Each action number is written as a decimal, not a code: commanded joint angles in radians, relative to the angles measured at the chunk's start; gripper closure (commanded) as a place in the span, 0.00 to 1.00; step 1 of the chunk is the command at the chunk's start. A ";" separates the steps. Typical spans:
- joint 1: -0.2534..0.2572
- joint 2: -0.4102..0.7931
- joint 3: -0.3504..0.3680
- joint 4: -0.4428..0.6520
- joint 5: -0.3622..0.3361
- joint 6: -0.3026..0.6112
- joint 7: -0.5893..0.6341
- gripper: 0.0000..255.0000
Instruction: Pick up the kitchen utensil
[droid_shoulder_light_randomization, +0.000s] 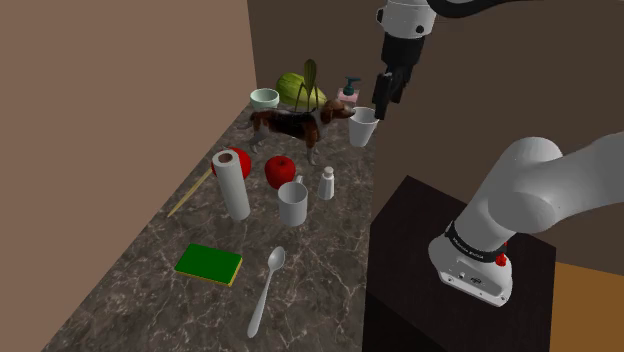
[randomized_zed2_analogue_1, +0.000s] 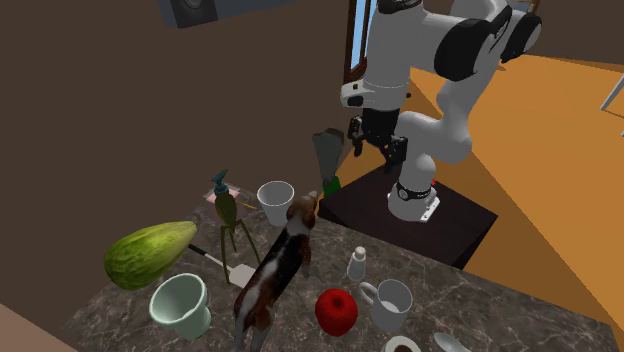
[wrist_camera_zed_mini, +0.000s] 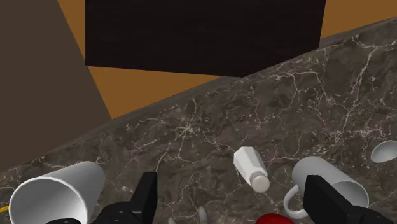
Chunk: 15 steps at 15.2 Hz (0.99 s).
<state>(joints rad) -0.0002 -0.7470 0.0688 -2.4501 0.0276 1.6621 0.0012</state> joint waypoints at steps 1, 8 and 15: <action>0.000 0.000 0.000 0.000 0.000 0.000 0.000 0.00; -0.073 0.188 0.067 0.026 -0.003 0.278 0.213 0.00; -0.163 0.397 0.124 0.116 -0.067 0.504 0.443 0.00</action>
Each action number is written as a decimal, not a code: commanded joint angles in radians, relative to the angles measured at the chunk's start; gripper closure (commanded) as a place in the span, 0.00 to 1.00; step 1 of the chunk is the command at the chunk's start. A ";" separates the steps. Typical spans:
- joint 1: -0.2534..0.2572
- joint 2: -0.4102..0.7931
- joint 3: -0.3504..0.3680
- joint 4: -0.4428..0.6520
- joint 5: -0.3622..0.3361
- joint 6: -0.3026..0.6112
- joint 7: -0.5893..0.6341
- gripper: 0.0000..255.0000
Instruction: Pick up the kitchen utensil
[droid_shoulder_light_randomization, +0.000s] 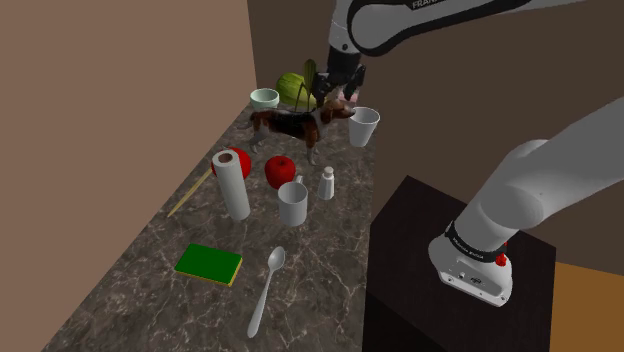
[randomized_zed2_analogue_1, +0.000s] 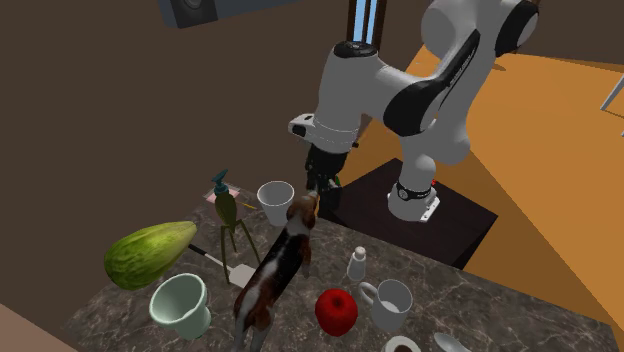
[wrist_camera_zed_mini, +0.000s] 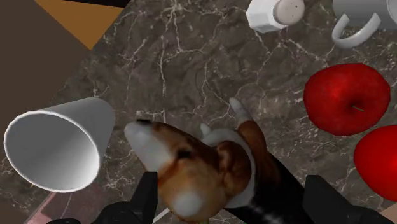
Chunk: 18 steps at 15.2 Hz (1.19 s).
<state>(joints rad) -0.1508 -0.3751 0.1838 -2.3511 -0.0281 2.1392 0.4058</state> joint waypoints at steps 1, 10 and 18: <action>-0.026 0.055 0.015 0.034 -0.026 0.053 0.074 0.00; -0.128 0.314 0.042 0.232 -0.215 0.221 0.418 0.00; -0.147 0.417 0.029 0.285 -0.314 0.299 0.564 0.00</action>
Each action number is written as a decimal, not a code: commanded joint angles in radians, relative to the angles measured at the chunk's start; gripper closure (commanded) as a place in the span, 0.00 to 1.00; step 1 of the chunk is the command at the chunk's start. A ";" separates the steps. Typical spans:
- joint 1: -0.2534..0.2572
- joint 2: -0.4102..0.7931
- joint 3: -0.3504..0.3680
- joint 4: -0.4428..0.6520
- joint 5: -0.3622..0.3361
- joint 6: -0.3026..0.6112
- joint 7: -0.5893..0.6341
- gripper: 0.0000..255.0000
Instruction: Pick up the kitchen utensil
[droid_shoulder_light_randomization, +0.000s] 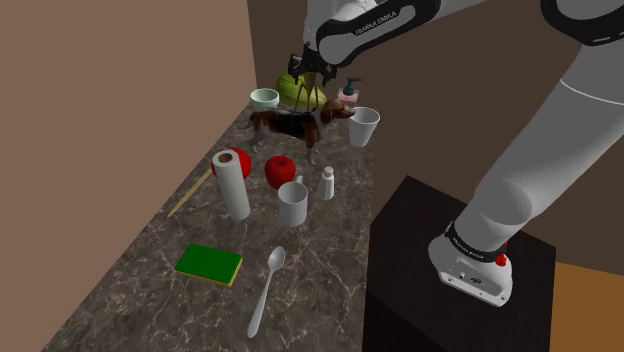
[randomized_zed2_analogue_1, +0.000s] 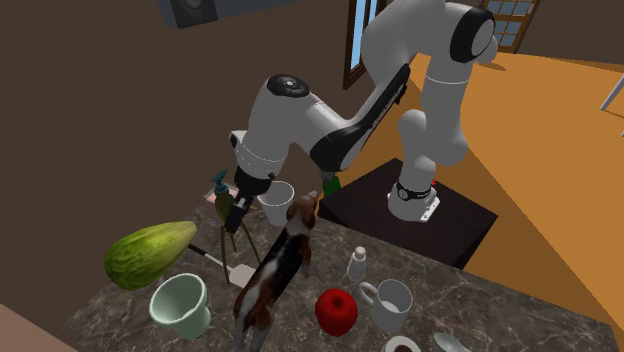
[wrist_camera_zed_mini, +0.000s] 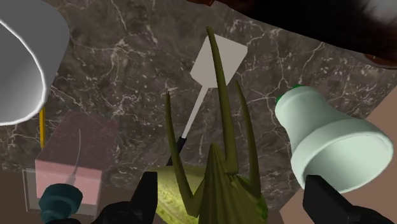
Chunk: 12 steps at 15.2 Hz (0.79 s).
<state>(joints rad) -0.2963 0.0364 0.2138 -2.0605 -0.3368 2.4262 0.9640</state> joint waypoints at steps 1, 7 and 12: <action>-0.001 0.011 -0.002 -0.012 -0.012 0.023 0.012 0.00; -0.001 0.028 -0.004 -0.028 -0.030 0.053 0.029 1.00; -0.001 0.028 -0.004 -0.028 -0.030 0.053 0.030 1.00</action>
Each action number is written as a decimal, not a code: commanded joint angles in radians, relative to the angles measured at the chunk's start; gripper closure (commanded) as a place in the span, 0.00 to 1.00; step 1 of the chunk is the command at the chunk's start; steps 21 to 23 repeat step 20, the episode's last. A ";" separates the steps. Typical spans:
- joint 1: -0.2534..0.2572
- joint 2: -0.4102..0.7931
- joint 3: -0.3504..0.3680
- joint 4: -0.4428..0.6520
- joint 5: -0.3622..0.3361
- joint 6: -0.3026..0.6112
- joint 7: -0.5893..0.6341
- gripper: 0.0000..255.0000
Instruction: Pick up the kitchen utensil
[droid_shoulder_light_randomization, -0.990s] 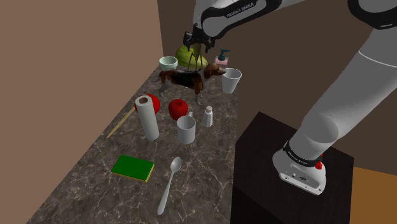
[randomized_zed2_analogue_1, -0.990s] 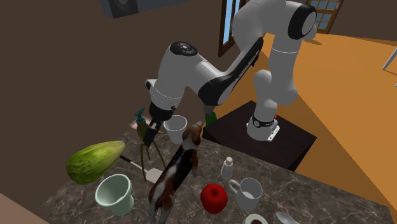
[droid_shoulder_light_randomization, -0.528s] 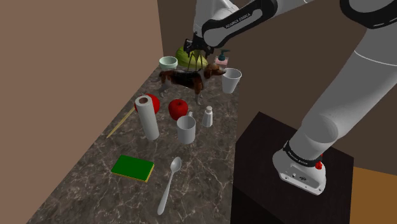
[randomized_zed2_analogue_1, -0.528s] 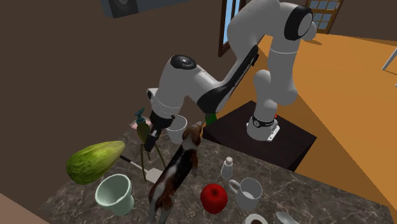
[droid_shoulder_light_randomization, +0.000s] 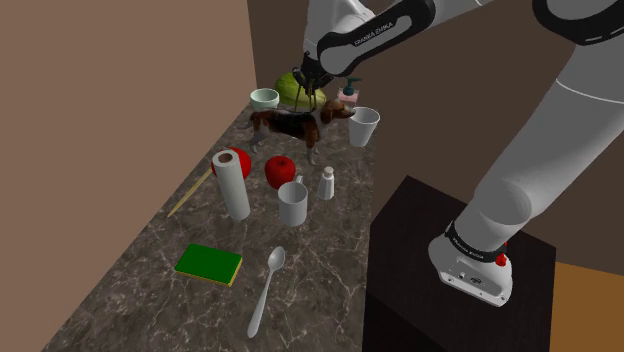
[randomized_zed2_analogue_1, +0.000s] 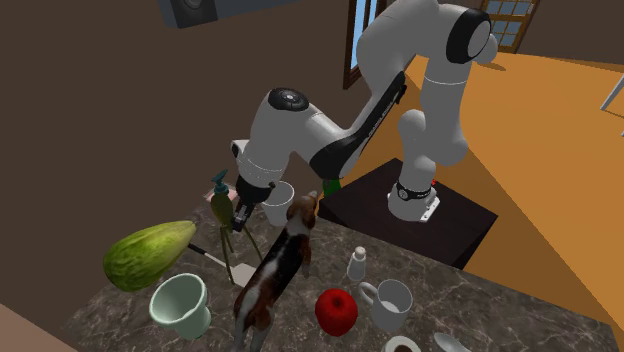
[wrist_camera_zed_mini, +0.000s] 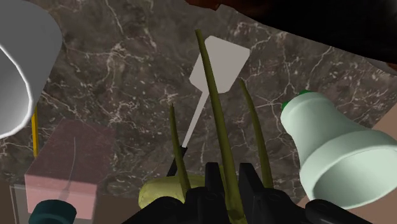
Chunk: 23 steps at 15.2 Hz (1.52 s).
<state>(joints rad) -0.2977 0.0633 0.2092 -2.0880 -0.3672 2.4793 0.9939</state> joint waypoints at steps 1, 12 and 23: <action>0.001 0.001 0.001 -0.001 0.000 0.000 0.000 1.00; 0.001 -0.047 0.006 0.064 0.055 -0.106 -0.056 1.00; 0.002 -0.070 0.008 0.120 0.082 -0.181 -0.087 1.00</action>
